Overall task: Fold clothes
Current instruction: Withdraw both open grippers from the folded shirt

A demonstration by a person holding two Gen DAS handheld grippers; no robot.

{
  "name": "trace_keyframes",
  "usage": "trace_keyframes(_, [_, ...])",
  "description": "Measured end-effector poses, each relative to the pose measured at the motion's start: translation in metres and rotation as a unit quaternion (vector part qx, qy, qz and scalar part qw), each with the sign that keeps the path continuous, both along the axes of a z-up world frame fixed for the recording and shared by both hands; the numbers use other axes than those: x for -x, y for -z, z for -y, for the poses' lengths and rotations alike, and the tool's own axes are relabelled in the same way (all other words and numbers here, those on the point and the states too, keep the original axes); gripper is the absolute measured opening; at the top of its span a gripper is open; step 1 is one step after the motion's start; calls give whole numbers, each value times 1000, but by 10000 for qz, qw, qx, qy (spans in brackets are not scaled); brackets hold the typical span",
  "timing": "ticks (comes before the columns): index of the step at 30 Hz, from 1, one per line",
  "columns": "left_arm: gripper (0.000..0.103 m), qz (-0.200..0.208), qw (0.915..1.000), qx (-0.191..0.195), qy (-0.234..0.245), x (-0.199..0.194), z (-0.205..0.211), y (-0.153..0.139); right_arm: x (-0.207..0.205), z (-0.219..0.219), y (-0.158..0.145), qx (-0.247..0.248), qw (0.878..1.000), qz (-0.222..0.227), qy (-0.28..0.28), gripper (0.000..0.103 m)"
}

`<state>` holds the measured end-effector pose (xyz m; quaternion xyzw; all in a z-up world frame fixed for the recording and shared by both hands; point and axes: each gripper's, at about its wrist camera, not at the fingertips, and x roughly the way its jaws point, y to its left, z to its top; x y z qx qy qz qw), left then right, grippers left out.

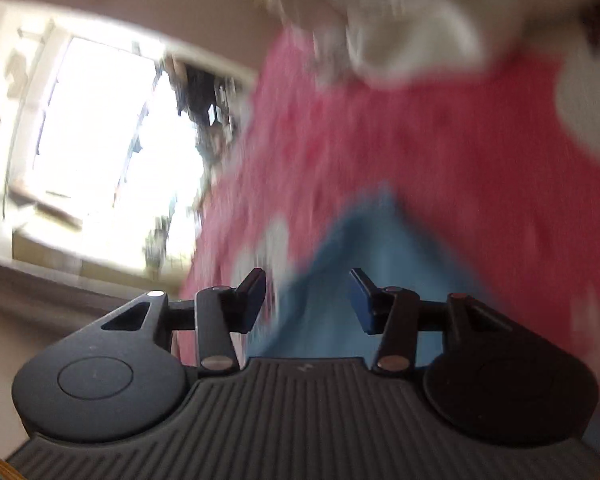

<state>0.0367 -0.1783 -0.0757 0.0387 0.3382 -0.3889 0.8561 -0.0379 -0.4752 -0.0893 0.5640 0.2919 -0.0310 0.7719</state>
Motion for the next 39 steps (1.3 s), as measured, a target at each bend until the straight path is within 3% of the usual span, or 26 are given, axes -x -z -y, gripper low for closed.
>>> trace_keyframes(2, [60, -59, 9998, 17, 162, 13, -1, -2, 13, -8, 13, -338, 9991, -230, -150, 45])
trace_keyframes(5, [60, -273, 9984, -87, 497, 34, 2, 4, 42, 8, 24, -296, 9969, -543, 491, 38])
trace_keyframes(7, [60, -274, 9976, -244, 588, 47, 3, 9, 64, 24, 14, 59, 9922, -615, 1082, 38])
trace_keyframes(8, [60, -267, 9972, -326, 625, 53, 4, 12, 72, 26, 0, 494, 9875, -738, 1305, 41])
trace_keyframes(10, [60, -297, 9975, -278, 585, 62, -1, 10, 86, 22, -24, 1137, 9802, -841, 1386, 42])
trace_keyframes(11, [60, -315, 9976, -242, 559, 65, -4, 9, 92, 16, -30, 1162, 9819, -751, 1294, 42])
trace_keyframes(14, [60, -288, 9974, -264, 613, 77, -6, 8, 108, -1, -27, 474, 9952, -517, 685, 46])
trace_keyframes(16, [60, -244, 9961, -443, 719, 87, -3, 11, 118, -11, -17, -68, 9968, -673, 418, 47])
trace_keyframes(20, [60, 17, 9920, -1002, 766, 107, -1, 21, 156, -14, 5, -492, 9873, -1202, 912, 44])
trace_keyframes(23, [60, 27, 9910, -1147, 697, 117, -10, 22, 187, -10, -18, 389, 9798, -1330, 1443, 46])
trace_keyframes(25, [60, -52, 9913, -1160, 622, 119, -17, 20, 207, -8, -34, 1023, 9683, -1419, 1782, 48])
trace_keyframes(26, [60, -74, 9914, -1167, 586, 120, -19, 19, 211, -10, -37, 1147, 9675, -1366, 1792, 48])
trace_keyframes(29, [60, -143, 9918, -1176, 470, 122, -25, 15, 210, -17, -38, 1368, 9683, -1216, 1700, 48])
trace_keyframes(35, [63, -309, 9926, -1172, 89, 115, -39, 2, 140, -21, -21, 1656, 9673, -1152, 1539, 48])
trace_keyframes(39, [65, -495, 9912, -1195, -294, 103, -48, -8, 132, -29, -23, 1891, 9656, -1046, 1445, 49])
